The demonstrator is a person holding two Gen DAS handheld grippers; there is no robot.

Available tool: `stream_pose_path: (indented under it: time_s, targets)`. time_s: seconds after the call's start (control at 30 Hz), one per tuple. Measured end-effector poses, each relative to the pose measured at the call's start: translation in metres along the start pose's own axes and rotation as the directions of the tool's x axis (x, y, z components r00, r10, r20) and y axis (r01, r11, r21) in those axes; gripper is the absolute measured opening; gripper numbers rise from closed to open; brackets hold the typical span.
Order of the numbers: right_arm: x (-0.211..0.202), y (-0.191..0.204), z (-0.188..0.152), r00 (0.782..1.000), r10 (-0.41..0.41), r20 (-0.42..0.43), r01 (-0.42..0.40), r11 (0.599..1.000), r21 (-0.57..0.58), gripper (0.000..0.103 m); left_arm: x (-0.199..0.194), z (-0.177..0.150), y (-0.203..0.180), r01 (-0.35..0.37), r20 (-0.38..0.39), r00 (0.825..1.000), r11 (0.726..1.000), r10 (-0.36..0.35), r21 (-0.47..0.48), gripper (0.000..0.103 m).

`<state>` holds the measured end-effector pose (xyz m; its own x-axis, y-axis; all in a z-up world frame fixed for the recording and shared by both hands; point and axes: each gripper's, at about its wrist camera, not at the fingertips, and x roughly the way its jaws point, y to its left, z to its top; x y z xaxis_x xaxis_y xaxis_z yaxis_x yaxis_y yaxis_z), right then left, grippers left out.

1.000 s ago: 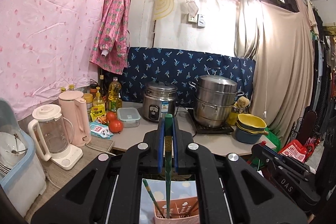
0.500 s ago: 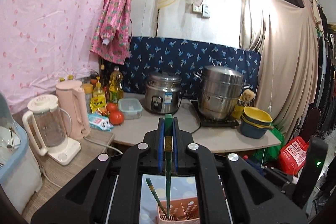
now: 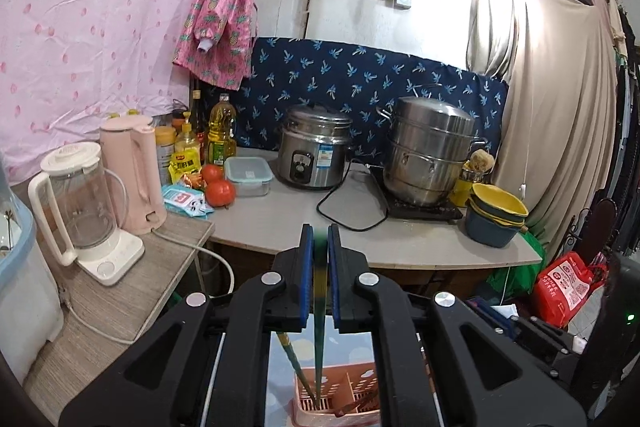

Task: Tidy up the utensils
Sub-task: 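Open both tools to drop the chopsticks into the pink basket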

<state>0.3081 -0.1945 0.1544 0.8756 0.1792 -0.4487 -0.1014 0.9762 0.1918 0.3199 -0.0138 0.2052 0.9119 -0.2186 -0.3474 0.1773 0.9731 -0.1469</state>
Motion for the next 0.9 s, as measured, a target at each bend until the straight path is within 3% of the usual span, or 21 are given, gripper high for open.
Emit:
stream_pose_path:
  time_s: [0.03, 0.07, 0.1, 0.17, 0.3, 0.67, 0.9]
  targets:
    - [-0.001, 0.000, -0.001, 1.000, -0.002, 0.002, 0.002, 1.000, -0.003, 0.022, 0.000, -0.003, 0.000, -0.007, -0.002, 1.000, 1.000, 0.007, 0.002, 0.010]
    - [-0.003, -0.001, -0.003, 1.000, -0.004, 0.007, 0.004, 1.000, -0.002, 0.027, 0.000, -0.006, 0.002, -0.009, -0.006, 1.000, 1.000, 0.009, -0.001, 0.018]
    - [-0.004, -0.002, -0.004, 1.000, -0.006, 0.011, 0.006, 1.000, 0.000, 0.028, 0.000, -0.007, 0.003, -0.013, -0.008, 1.000, 1.000, 0.013, -0.006, 0.029]
    - [-0.006, -0.003, -0.006, 1.000, -0.007, 0.013, 0.007, 1.000, 0.003, 0.028, -0.002, -0.011, 0.006, -0.020, -0.006, 1.000, 1.000, 0.020, -0.018, 0.038]
    - [-0.013, -0.005, -0.010, 1.000, -0.010, 0.012, 0.010, 1.000, 0.007, 0.028, -0.008, -0.019, 0.011, -0.025, -0.019, 1.000, 0.999, 0.025, -0.026, 0.043]
    - [-0.056, -0.006, -0.049, 1.000, -0.018, -0.022, 0.018, 1.000, 0.001, 0.028, -0.039, -0.065, 0.018, -0.028, -0.097, 0.995, 0.999, 0.025, -0.031, 0.043]
    - [-0.099, -0.003, -0.110, 0.995, -0.040, -0.088, 0.037, 0.999, -0.034, 0.028, -0.075, -0.126, 0.014, -0.003, -0.194, 0.981, 1.000, 0.001, -0.011, 0.043]
